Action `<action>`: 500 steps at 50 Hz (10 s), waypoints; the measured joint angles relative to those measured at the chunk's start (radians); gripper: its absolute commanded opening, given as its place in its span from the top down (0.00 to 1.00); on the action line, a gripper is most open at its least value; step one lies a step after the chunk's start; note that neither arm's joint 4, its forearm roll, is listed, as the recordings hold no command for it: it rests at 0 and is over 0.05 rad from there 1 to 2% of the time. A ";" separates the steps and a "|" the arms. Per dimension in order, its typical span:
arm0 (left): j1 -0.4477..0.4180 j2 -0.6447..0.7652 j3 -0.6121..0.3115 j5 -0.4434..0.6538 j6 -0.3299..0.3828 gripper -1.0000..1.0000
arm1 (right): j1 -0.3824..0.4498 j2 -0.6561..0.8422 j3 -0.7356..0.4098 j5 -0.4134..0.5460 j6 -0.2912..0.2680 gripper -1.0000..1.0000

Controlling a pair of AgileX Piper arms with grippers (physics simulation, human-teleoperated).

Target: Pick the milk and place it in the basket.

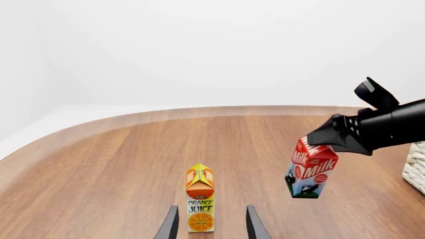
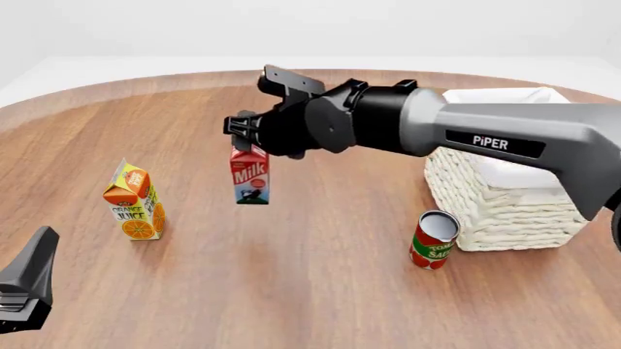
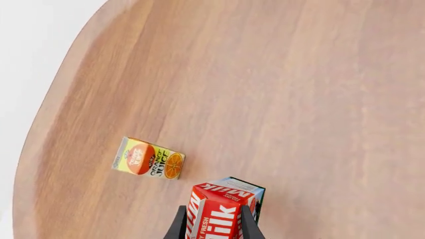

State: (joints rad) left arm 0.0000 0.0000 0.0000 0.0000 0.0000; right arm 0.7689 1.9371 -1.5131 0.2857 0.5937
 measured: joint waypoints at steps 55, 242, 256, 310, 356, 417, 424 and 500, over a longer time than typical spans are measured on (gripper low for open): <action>0.000 0.000 0.000 0.000 0.000 0.00 | -0.143 -0.242 0.101 0.044 -0.069 1.00; 0.000 0.000 0.000 0.000 0.000 0.00 | -0.773 -0.688 0.275 0.204 -0.076 1.00; 0.000 0.000 0.000 0.000 0.000 0.00 | -0.811 -0.682 0.320 0.177 -0.077 1.00; 0.000 0.000 0.000 0.000 0.000 0.00 | -0.903 -0.607 0.373 0.088 -0.111 1.00; 0.000 0.000 0.000 0.000 0.000 0.00 | -0.924 -0.510 0.417 -0.015 -0.133 1.00; 0.000 0.000 0.000 0.000 0.000 0.00 | -0.929 -0.378 0.425 -0.110 -0.136 1.00; 0.000 0.000 0.000 0.000 0.000 0.00 | -0.926 -0.364 0.426 -0.121 -0.136 1.00; 0.000 0.000 0.000 0.000 0.000 0.00 | -0.933 -0.292 0.487 -0.212 -0.174 1.00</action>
State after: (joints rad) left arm 0.0000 0.0000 0.0000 0.0000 0.0000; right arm -0.1641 1.6447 -1.0263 0.0738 0.4196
